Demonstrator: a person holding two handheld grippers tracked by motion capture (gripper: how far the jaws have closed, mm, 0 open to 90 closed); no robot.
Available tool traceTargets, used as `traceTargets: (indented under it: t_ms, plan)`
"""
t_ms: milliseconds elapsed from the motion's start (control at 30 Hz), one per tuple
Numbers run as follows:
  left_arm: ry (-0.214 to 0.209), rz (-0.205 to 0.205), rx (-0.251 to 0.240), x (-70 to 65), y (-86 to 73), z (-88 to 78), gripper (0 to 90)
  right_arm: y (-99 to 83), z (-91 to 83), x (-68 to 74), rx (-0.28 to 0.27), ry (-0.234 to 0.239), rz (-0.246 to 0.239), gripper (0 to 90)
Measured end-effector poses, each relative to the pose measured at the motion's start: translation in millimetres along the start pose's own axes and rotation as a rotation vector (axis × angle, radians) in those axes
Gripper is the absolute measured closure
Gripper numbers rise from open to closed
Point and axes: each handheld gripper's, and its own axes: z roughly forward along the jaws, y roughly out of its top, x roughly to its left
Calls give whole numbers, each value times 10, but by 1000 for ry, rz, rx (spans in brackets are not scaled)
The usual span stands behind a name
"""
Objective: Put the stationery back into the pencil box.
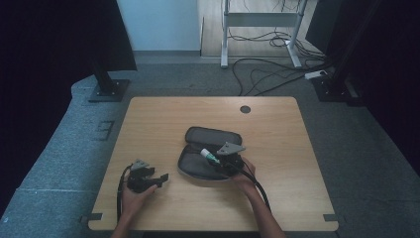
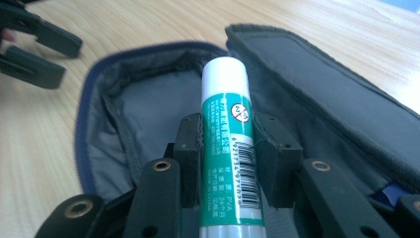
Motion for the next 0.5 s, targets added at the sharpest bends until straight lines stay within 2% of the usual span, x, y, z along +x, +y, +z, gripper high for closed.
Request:
traceTargets:
  t_ms: [233, 500]
  plan:
    - [-2, 0, -1, 3, -1, 0, 270, -44, 55, 5, 26, -36, -14, 649]
    - [-3, 1, 1, 4, -1, -2, 270, -87, 115, 16, 66, -55, -30, 648]
